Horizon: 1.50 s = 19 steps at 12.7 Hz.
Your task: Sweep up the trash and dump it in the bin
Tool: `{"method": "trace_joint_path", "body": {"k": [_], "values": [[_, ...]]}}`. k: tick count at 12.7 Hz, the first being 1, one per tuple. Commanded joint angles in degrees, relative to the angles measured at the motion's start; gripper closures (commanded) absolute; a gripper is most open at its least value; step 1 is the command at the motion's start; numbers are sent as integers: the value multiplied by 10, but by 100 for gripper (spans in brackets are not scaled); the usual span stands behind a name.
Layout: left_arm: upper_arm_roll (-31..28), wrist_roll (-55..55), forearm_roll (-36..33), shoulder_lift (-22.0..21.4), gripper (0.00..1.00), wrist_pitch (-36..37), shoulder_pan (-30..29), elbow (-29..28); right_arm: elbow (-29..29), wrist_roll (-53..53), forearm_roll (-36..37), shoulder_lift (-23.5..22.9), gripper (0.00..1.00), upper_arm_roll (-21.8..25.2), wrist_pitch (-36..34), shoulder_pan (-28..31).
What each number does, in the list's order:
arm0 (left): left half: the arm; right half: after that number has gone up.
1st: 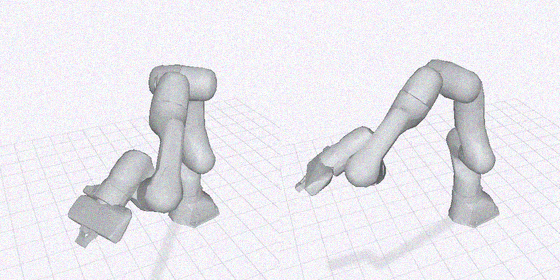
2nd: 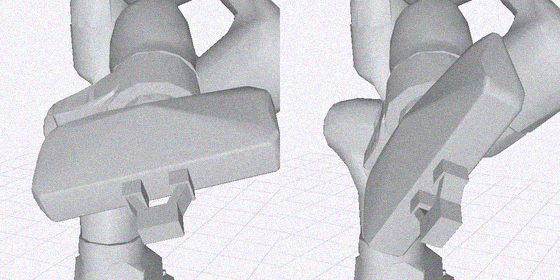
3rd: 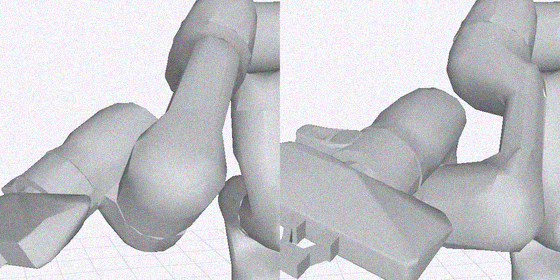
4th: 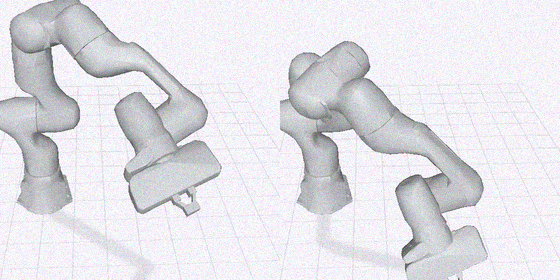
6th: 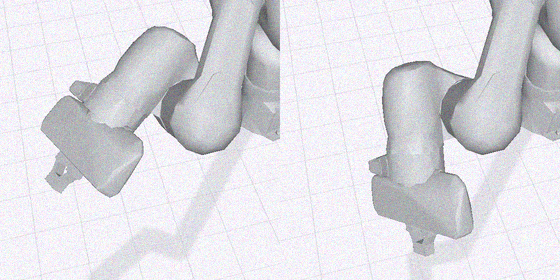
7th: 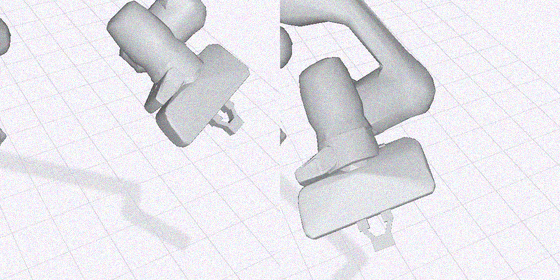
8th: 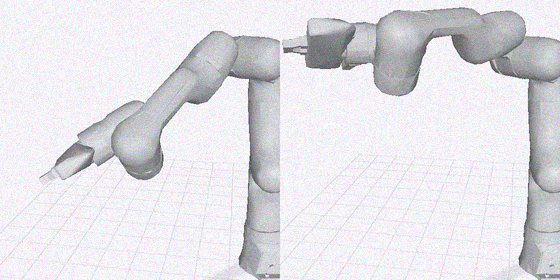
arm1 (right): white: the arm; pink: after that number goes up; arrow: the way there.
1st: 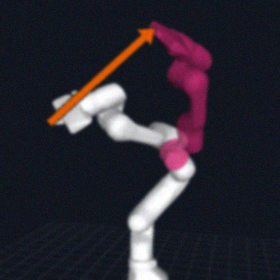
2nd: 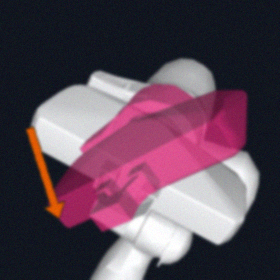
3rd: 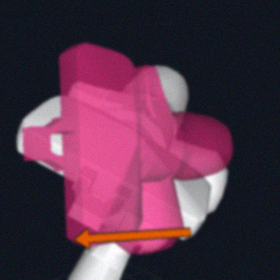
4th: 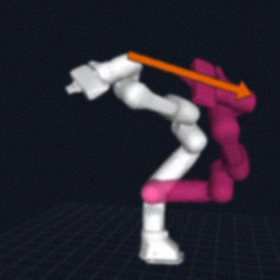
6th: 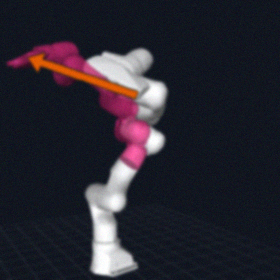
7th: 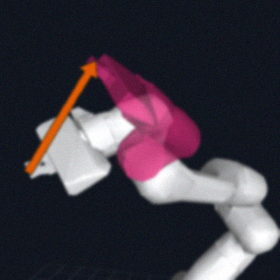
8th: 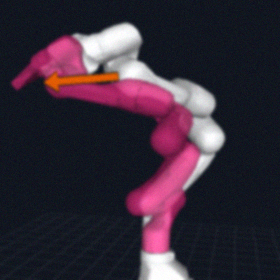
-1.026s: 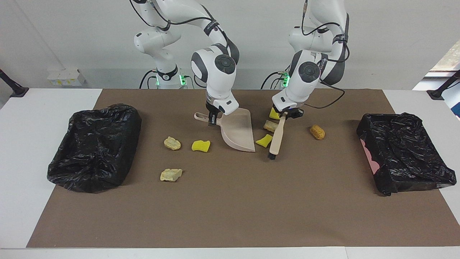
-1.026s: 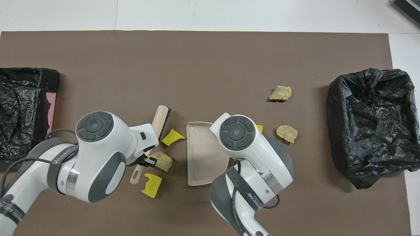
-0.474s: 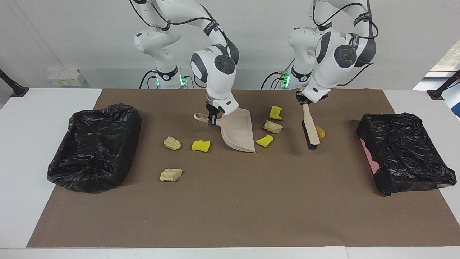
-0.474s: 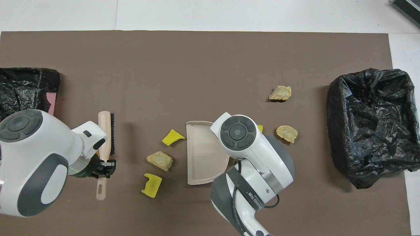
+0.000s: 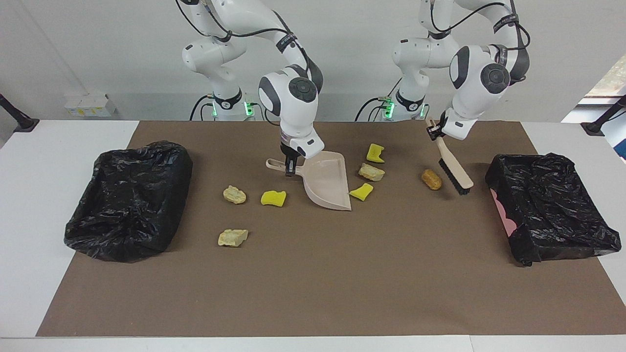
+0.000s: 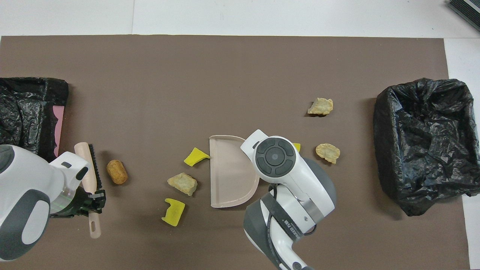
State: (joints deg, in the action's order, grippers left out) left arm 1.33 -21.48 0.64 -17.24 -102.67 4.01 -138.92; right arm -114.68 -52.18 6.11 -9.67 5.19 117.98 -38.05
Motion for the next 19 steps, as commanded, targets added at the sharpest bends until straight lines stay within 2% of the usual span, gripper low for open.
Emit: {"method": "trace_joint_path", "body": {"k": [1,3,5,9,13,17,19], "values": [[7,-29,-9,-27,100,-33,-7,-64,-16,16,15,10,100,-3,15,0],[10,-41,-7,-20,100,-65,8,-81,-16,16,15,8,100,-3,15,-2],[10,-39,3,-10,100,-71,48,-77,-16,16,15,9,100,-3,9,-3],[10,-38,69,33,100,-127,164,-67,-16,17,15,-1,100,-3,22,-4],[10,-37,140,101,100,-173,242,6,-14,17,14,-4,100,-3,34,-4],[12,-27,157,121,100,-177,307,56,-14,23,13,-11,100,-3,44,-4],[13,-27,182,140,100,-168,316,91,-14,23,12,-11,100,-3,43,-4]]}}
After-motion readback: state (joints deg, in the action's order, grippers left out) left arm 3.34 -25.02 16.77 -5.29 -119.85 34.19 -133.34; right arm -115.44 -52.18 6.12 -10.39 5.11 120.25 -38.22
